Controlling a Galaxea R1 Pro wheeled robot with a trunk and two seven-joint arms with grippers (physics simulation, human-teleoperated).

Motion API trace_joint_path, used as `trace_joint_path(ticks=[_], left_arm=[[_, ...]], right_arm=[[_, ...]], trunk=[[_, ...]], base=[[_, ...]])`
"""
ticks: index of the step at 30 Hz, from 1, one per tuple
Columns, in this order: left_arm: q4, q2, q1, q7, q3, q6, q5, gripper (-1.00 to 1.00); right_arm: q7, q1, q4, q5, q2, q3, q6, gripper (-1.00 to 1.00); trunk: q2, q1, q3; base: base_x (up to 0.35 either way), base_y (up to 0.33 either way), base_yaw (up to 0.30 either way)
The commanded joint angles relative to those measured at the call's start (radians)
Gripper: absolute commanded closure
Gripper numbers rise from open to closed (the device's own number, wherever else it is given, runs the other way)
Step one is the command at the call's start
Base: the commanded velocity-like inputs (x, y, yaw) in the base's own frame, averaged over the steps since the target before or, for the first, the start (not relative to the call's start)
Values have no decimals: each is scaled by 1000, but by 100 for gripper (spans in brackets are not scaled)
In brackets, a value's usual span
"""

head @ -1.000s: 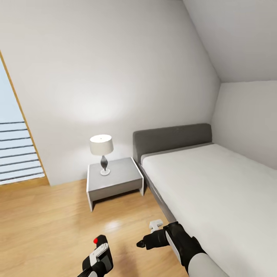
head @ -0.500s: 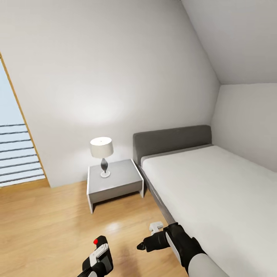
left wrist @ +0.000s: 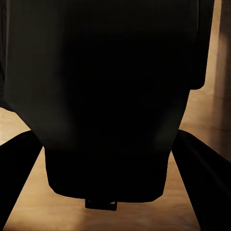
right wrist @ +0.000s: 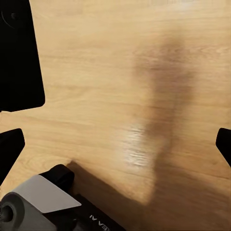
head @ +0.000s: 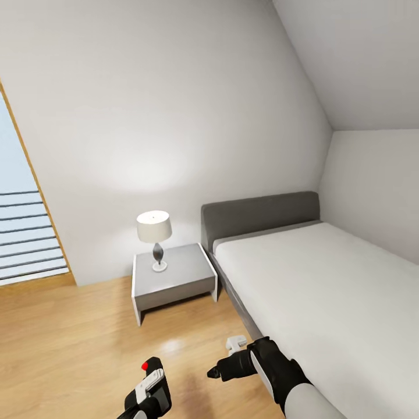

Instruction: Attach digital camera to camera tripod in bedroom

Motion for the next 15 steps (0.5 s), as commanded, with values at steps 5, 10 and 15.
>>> trace_joint_path(ticks=[5,10,15], left_arm=[[-2,1,0,9,-4,2,7,100],[-2,1,0,9,-4,2,8,100],[-2,1,0,9,-5,2,9,100]], right_arm=[[8,0,0,10,0,0,3,-100],[9,0,1,9,0,0,3,-100],[9,0,1,9,-1,0,3,-100]], trunk=[[35,-19,15],[70,-39,30],[105,-58,46]], base=[[0,0,0],[0,0,0],[0,0,0]])
